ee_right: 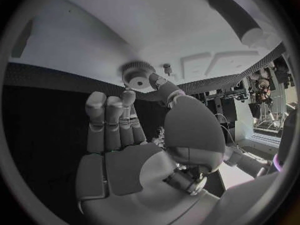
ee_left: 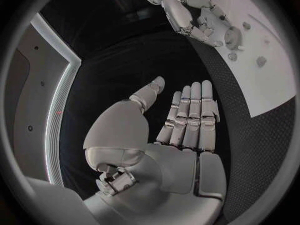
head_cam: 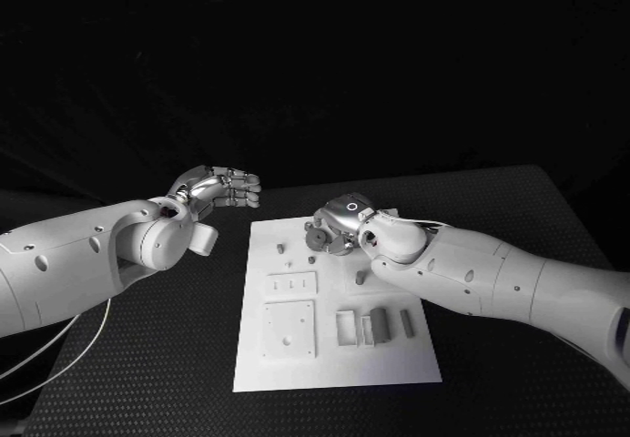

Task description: Assemble the parts on the task board

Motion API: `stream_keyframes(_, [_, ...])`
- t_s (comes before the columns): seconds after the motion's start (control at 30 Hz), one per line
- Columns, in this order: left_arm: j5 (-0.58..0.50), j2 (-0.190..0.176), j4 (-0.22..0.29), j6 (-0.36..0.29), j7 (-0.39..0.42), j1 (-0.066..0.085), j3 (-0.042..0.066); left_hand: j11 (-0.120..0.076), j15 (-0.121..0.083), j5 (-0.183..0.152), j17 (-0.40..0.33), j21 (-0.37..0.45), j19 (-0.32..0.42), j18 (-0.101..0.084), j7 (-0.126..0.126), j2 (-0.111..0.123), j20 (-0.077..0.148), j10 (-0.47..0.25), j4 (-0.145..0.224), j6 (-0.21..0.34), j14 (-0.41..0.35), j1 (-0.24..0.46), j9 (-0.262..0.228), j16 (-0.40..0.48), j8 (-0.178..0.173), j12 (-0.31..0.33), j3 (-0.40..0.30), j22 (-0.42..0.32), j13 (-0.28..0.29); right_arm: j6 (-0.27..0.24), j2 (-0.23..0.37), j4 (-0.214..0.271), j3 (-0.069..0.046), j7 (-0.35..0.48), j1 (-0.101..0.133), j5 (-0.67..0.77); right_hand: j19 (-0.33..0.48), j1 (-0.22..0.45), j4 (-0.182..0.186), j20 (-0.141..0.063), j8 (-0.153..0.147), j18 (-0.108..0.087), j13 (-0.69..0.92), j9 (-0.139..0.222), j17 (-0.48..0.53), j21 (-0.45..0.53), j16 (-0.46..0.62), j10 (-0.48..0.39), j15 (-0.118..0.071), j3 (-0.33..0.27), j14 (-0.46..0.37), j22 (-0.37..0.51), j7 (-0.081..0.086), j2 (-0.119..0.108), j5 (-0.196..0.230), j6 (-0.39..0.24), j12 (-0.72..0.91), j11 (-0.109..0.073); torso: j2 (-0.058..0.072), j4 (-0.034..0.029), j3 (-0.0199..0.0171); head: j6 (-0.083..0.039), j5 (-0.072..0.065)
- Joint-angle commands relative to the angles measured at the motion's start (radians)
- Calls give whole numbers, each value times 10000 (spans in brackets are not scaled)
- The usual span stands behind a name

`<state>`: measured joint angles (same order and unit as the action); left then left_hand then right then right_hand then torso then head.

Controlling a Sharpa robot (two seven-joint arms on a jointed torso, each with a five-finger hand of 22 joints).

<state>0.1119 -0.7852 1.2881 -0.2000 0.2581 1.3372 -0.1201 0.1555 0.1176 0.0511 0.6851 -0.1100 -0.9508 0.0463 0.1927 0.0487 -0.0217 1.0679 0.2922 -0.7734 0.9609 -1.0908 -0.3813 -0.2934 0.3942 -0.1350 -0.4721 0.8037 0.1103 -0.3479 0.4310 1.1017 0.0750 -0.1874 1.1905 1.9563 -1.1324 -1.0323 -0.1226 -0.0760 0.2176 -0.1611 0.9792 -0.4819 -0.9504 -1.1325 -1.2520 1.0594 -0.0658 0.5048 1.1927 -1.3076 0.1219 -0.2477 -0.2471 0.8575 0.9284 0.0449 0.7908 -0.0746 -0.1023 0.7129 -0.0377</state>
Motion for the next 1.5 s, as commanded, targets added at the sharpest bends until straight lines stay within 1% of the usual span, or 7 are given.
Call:
stream_keyframes(0.03, [26, 26, 11, -7, 75, 7, 7, 44, 62, 3, 18, 68, -29, 125, 82, 50, -20, 12, -16, 28, -2, 91, 17, 39, -69, 39, 48, 10, -13, 335, -62, -89, -3, 138, -1, -130, 10, 20, 52, -30, -2, -1007, 0, -13, -16, 34, 26, -4, 47, -9, 1, -104, 406, -44, 49, -365, 58, 32, 9, -646, -1, 24, -7])
stream_keyframes(0.33, [26, 29, 20, -11, 75, 8, 7, 46, 62, 3, 22, 70, -31, 123, 85, 51, -22, 10, -19, 33, 0, 104, 20, 42, -72, 43, 54, 11, -14, 307, -136, -283, -3, 235, -1, -240, 15, 8, 90, -34, 22, -1007, 2, -20, -29, 27, 13, -8, 34, -23, 1, -119, 393, 56, 51, -334, 82, 19, 19, -667, -1, 80, -8])
stream_keyframes(0.6, [26, 45, 14, -18, 72, 8, 8, 47, 62, 3, 25, 73, -32, 124, 87, 49, -21, 9, -20, 35, 1, 110, 21, 45, -73, 46, 56, 12, -14, 448, -199, -384, -2, 325, -1, -342, 27, -24, 86, -40, 52, -1007, -1, -28, -42, 18, 3, -14, 19, -62, -1, -137, 373, 176, 54, -295, 103, 1, 23, -654, -2, 141, 8])
stream_keyframes(0.9, [26, 48, 11, -28, 70, 8, 8, 48, 62, 3, 28, 76, -33, 124, 89, 50, -21, 6, -18, 40, 2, 114, 23, 50, -76, 50, 59, 13, -15, 529, -261, -494, 0, 472, -3, -424, 65, -34, 6, -41, 166, -1007, -16, -58, -66, -5, -12, -19, -32, -231, -6, -172, 312, 441, 54, -121, 144, -56, -7, -637, 7, 230, 44])
stream_keyframes(1.23, [26, 52, 9, -32, 60, 9, 8, 49, 62, 3, 32, 79, -35, 125, 90, 51, -20, 5, -16, 42, 4, 116, 25, 54, -77, 53, 60, 15, -15, 645, -350, -544, 2, 621, -3, -604, 92, -71, -154, -46, 279, -1007, -42, -80, -78, -31, -19, -5, -88, -367, 4, -185, 248, 735, 46, 78, 169, -116, -10, -631, 7, 256, 51])
stream_keyframes(1.33, [27, 75, -3, -27, 61, 9, 8, 49, 62, 3, 33, 80, -35, 125, 91, 51, -20, 4, -16, 44, 4, 116, 25, 55, -77, 54, 60, 15, -15, 589, -382, -546, 3, 627, -4, -604, 106, -126, -266, -48, 347, -1007, -54, -99, -84, -43, -21, -1, -112, -400, 5, -190, 216, 928, 43, 205, 178, -144, -10, -631, 7, 256, 51])
stream_keyframes(1.5, [28, 78, -7, -29, 58, 8, 8, 50, 61, 3, 35, 82, -35, 126, 91, 50, -20, 4, -15, 46, 5, 116, 26, 57, -78, 56, 60, 16, -16, 452, -390, -516, 3, 638, -4, -601, 99, -287, -668, -54, 594, -1007, -83, -212, -98, -109, -46, 71, -224, -479, 63, -200, 81, 1399, 34, 650, 214, -270, -13, -640, 9, 282, 52])
